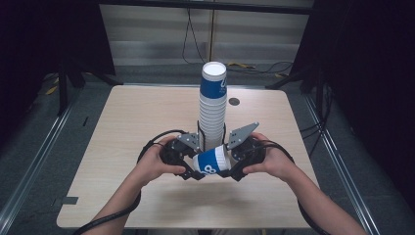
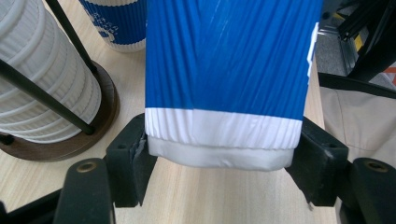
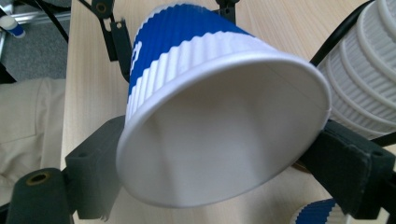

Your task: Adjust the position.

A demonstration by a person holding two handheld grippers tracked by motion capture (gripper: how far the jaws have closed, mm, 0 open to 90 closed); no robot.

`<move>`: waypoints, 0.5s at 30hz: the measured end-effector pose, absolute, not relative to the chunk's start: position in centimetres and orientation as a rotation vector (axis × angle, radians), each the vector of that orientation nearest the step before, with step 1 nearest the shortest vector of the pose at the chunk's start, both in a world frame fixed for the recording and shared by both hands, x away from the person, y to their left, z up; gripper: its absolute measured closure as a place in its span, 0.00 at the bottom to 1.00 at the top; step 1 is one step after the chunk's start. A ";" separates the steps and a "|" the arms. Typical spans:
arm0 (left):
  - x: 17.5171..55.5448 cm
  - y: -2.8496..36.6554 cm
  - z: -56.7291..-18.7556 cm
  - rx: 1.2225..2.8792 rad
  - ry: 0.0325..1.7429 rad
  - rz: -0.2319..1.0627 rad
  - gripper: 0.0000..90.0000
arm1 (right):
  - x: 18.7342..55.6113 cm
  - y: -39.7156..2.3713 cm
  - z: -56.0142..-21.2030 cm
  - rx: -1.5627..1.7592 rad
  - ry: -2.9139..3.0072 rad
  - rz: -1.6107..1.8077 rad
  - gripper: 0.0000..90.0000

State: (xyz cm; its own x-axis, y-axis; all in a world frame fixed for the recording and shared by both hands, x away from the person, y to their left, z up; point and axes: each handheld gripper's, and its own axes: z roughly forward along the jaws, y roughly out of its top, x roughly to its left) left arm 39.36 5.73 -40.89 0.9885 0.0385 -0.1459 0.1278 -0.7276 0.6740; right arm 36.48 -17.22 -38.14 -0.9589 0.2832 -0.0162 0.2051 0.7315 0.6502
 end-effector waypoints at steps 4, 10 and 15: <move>39.4 5.6 -41.1 2.386 0.120 -0.153 0.35 | 36.6 -17.2 -38.2 0.382 2.822 1.019 0.14; 39.3 5.6 -41.0 2.399 0.115 -0.128 0.33 | 36.6 -17.1 -38.0 0.389 2.835 0.996 0.19; 39.1 5.4 -40.9 2.398 0.091 -0.080 0.30 | 36.7 -16.8 -37.8 0.382 2.839 0.999 0.21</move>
